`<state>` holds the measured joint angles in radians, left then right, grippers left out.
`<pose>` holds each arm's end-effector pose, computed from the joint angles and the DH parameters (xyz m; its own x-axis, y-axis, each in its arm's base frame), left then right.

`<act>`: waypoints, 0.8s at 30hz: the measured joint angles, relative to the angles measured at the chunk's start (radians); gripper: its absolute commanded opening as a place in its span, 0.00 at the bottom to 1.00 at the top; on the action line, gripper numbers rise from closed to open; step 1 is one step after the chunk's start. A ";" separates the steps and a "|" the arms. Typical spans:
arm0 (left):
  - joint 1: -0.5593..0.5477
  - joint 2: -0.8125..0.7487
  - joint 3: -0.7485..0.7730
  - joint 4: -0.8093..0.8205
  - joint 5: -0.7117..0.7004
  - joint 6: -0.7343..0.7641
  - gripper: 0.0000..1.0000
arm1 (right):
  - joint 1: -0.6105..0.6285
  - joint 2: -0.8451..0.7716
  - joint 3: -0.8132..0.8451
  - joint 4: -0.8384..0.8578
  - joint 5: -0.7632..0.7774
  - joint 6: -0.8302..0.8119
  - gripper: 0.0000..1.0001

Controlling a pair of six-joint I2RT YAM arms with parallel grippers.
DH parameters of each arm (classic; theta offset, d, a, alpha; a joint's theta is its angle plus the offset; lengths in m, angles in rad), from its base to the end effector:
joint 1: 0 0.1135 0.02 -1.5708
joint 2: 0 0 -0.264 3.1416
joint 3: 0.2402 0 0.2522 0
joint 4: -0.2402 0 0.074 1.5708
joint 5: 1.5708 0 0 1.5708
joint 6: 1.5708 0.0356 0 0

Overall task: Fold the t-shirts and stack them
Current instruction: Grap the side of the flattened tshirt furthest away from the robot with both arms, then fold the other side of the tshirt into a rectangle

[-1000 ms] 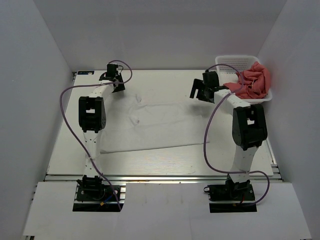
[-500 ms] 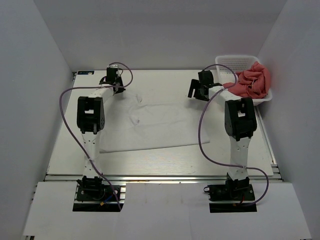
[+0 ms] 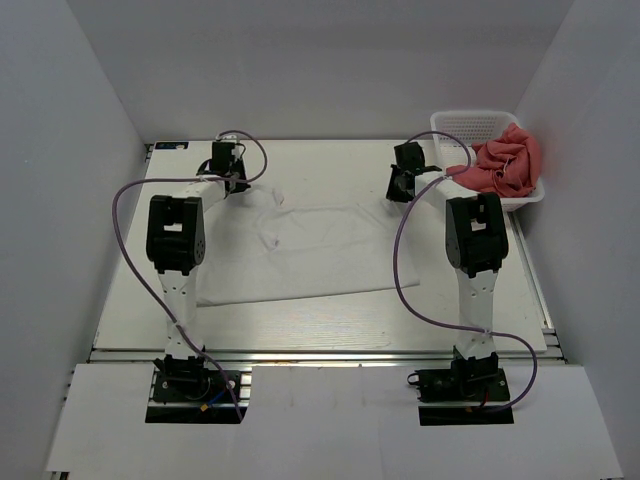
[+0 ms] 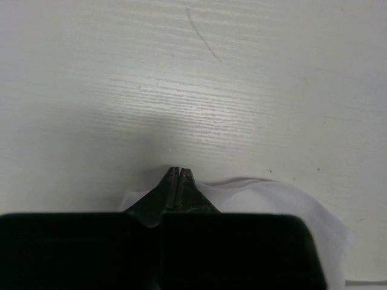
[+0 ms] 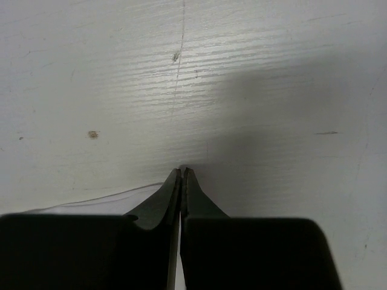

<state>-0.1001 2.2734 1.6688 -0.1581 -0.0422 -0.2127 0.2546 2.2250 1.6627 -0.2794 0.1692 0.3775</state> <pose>0.5031 -0.0490 0.1494 -0.6866 -0.1430 -0.7128 -0.0772 0.9893 -0.1241 0.4782 0.1183 0.1618 -0.7224 0.1874 -0.6656 0.1362 0.9823 0.1288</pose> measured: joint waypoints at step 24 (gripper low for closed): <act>-0.016 -0.750 -0.716 0.168 0.016 -0.032 0.00 | 0.004 -0.548 -0.538 0.276 -0.048 -0.039 0.00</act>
<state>-0.1162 1.5238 0.9524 0.0097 -0.0257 -0.2443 0.2584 1.6772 1.1244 -0.0036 0.1207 0.3382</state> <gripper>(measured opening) 0.023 0.012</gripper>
